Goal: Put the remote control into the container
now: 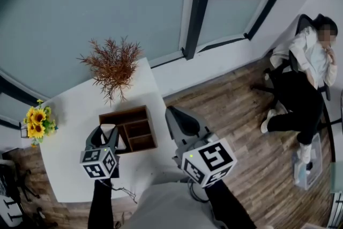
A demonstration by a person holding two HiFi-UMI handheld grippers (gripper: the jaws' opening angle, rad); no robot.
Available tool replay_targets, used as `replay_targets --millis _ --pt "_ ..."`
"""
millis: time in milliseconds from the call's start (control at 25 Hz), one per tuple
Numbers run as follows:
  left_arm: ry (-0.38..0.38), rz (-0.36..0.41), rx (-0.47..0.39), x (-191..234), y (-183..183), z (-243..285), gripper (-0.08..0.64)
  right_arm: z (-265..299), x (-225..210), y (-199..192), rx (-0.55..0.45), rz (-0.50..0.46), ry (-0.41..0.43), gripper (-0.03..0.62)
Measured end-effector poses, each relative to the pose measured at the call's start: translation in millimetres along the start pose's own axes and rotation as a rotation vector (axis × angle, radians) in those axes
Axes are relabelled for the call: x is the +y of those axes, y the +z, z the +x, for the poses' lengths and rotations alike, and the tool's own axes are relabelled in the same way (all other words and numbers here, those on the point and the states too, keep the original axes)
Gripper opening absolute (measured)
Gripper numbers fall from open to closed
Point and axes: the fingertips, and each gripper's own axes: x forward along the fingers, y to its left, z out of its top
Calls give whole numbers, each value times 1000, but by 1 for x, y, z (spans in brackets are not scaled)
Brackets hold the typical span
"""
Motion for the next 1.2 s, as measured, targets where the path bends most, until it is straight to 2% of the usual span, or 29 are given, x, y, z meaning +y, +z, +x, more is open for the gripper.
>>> replay_targets --millis 400,800,1120,1200 --pt "10 24 -18 0 0 1 259 -1 1 0 -1 -2 -1 5" --pt "65 51 -102 4 18 -14 259 -5 2 2 -6 -2 4 5" --pt "93 28 -195 1 34 -39 258 -5 7 1 -5 -4 24 5" --pt "111 21 -219 0 38 -48 207 -6 8 1 -5 -4 30 5"
